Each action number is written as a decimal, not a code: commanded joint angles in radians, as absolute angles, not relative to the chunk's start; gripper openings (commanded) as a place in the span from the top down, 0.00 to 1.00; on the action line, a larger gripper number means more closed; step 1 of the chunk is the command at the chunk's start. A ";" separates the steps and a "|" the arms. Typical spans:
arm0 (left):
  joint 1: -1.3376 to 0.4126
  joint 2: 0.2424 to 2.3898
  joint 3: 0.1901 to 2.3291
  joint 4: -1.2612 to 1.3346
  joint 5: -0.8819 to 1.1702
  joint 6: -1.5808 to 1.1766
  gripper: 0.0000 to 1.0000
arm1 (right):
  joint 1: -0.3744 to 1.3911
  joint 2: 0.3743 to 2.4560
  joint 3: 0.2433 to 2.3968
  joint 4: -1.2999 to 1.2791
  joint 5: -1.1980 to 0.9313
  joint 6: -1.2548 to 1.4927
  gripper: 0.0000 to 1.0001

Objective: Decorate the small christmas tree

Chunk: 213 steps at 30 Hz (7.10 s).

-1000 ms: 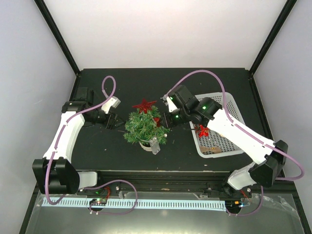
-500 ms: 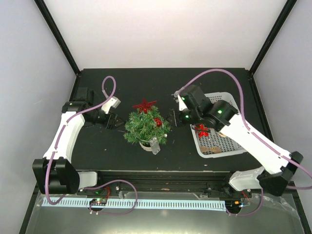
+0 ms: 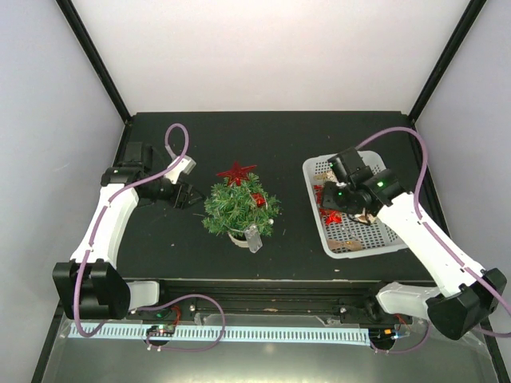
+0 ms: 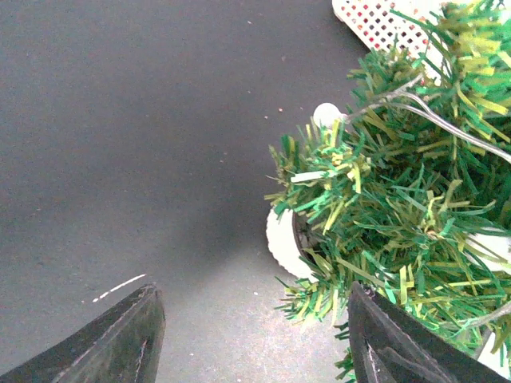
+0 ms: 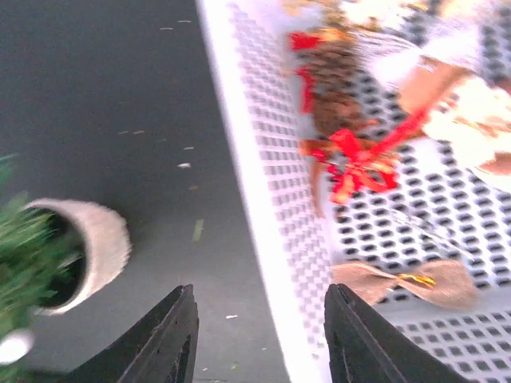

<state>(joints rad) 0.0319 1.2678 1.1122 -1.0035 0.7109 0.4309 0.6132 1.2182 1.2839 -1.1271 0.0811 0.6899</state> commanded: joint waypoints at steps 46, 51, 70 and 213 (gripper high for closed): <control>0.046 1.261 1.103 -0.885 0.668 0.311 0.36 | -0.127 1.493 0.912 -0.656 -0.205 0.717 0.61; 0.045 1.260 1.104 -0.888 0.669 0.311 0.36 | -0.127 1.518 0.905 -0.636 -0.227 0.707 0.67; 0.046 1.265 1.103 -0.887 0.677 0.313 0.36 | -0.126 1.500 0.860 -0.606 -0.262 0.676 0.72; 0.046 1.269 1.122 -0.889 0.708 0.322 0.37 | -0.123 1.354 0.987 -0.841 -0.236 0.566 0.92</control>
